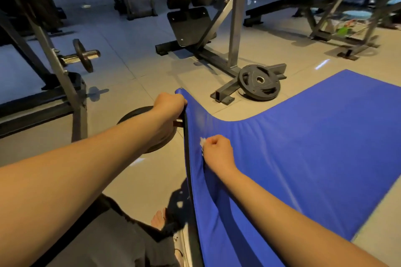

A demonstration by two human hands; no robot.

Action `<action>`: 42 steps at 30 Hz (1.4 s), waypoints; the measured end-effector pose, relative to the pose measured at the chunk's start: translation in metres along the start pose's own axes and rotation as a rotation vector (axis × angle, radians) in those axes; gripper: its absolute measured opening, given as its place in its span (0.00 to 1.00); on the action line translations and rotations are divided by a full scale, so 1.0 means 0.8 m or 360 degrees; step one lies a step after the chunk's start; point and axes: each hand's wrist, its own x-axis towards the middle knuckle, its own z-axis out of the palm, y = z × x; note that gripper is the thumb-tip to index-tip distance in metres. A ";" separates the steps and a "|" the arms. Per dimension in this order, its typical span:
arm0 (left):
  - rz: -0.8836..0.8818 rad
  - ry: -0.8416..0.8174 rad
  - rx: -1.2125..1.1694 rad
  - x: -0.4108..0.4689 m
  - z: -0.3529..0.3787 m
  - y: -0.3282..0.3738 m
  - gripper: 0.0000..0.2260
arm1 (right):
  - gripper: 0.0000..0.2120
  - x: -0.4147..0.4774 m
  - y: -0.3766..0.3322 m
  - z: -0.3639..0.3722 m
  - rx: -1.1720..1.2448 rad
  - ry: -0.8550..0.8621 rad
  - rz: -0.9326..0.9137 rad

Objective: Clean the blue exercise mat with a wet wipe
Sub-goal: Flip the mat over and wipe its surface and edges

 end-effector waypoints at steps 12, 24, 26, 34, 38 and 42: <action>0.0105 -0.0555 -0.0098 0.003 -0.017 -0.008 0.15 | 0.16 -0.067 -0.025 -0.034 0.1131 0.0251 0.0821; 0.0067 -0.0873 -0.0358 0.021 -0.027 -0.024 0.18 | 0.10 -0.213 -0.055 0.003 0.1525 0.0771 0.0946; 0.0029 -0.0902 -0.0360 0.029 -0.033 -0.027 0.19 | 0.17 -0.226 -0.055 0.038 0.1509 0.0503 0.1103; -0.0035 -0.0861 -0.0437 0.023 -0.054 -0.018 0.27 | 0.33 -0.228 -0.031 0.114 0.2165 0.1033 0.1079; 0.0074 -0.0872 -0.0247 0.016 -0.073 -0.023 0.23 | 0.27 -0.242 -0.013 0.085 0.2492 0.1575 0.0912; 0.0160 -0.1043 0.0351 0.018 -0.114 -0.007 0.09 | 0.08 -0.244 -0.010 0.058 0.2183 0.1835 0.0922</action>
